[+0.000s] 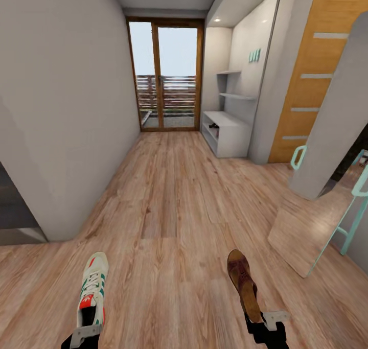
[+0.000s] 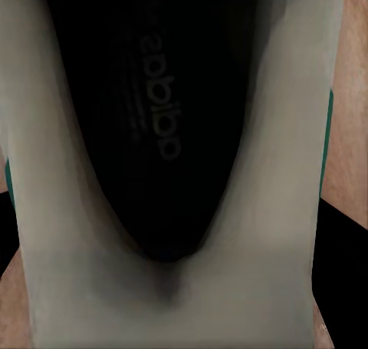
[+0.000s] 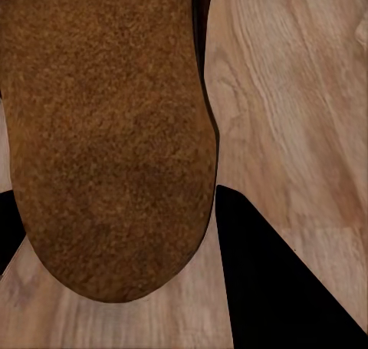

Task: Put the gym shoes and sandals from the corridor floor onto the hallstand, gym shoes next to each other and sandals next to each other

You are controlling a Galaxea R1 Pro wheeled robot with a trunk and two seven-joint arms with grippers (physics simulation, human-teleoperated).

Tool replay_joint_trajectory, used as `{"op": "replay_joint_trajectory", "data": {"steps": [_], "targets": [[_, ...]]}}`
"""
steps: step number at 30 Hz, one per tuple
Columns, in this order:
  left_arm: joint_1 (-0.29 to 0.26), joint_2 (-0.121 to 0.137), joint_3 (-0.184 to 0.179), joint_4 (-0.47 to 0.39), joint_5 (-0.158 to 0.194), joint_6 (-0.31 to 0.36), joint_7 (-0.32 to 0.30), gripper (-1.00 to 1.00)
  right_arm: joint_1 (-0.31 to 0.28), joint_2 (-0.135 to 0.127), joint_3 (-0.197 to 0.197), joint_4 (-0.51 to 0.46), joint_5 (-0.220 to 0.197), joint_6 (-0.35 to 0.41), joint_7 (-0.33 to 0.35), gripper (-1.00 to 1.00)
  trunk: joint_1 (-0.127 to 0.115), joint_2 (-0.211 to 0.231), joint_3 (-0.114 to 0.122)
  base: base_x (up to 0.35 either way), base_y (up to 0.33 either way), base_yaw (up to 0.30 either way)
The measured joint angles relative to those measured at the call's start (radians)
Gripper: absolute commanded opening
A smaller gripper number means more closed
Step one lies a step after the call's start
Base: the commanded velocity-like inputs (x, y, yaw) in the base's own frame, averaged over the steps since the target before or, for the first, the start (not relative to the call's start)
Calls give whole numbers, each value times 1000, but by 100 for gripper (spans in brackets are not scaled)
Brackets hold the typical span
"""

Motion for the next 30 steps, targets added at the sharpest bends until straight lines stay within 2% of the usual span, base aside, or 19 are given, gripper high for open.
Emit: {"op": "replay_joint_trajectory", "data": {"steps": [30], "targets": [[0, 0, 0, 0, 0, 0, 0, -100, 0, 0, 0, 0, 0, 0, 0, -100, 0, 0, 0, 337, 1, 0]]}}
